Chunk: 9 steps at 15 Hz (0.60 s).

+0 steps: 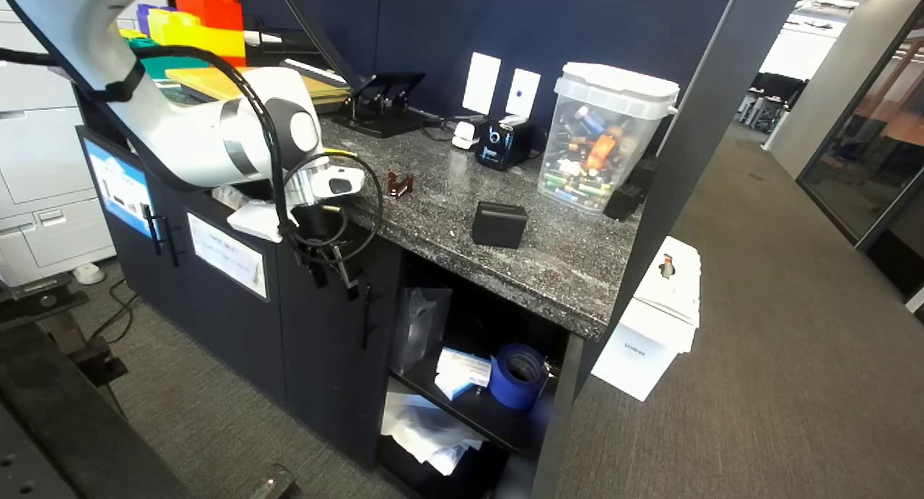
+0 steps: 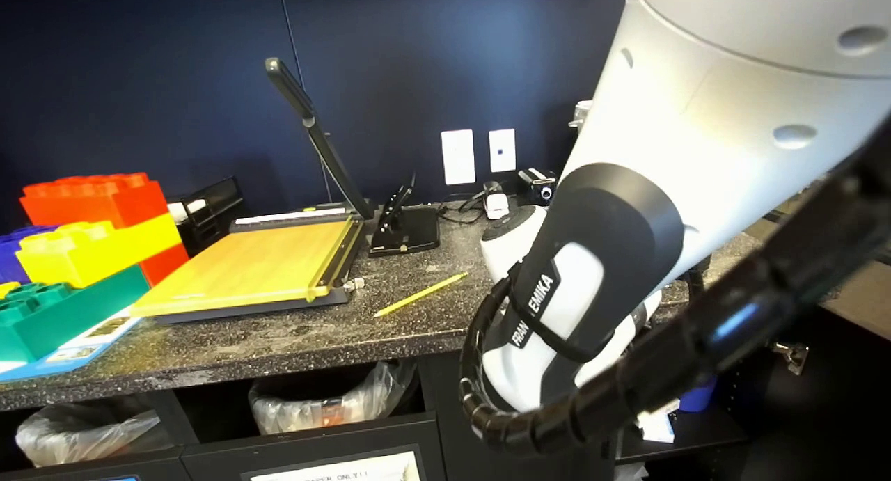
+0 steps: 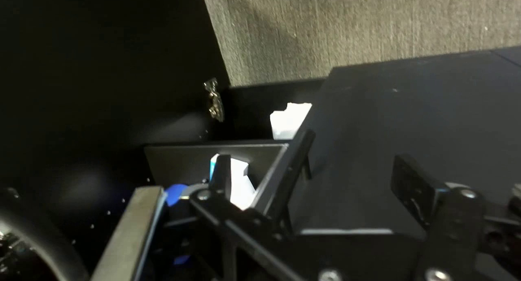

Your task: Close the left cabinet door

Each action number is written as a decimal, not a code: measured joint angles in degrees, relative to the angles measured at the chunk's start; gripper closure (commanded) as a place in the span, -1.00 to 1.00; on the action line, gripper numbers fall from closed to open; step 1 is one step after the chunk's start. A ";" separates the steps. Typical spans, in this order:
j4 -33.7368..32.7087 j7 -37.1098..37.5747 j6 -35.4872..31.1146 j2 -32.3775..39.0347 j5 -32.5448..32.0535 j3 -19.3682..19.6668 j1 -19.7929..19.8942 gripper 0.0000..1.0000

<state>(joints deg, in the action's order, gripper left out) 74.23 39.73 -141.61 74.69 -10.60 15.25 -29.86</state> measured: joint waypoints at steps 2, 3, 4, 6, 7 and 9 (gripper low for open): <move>4.26 -2.84 4.91 -3.76 0.02 -0.51 0.04 -1.00; 7.04 -5.40 6.64 -6.45 0.04 -0.91 0.29 -1.00; 9.75 -8.23 8.19 -9.43 0.02 -1.63 0.87 -1.00; 14.91 -14.63 10.54 -15.80 0.00 -3.68 2.98 -1.00; 16.18 -15.28 10.92 -17.81 -0.10 -4.26 3.77 -1.00; 16.01 -15.15 10.93 -17.74 -0.16 -4.39 4.21 -1.00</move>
<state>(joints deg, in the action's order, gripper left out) 90.24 24.58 -130.67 56.95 -10.76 10.86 -25.64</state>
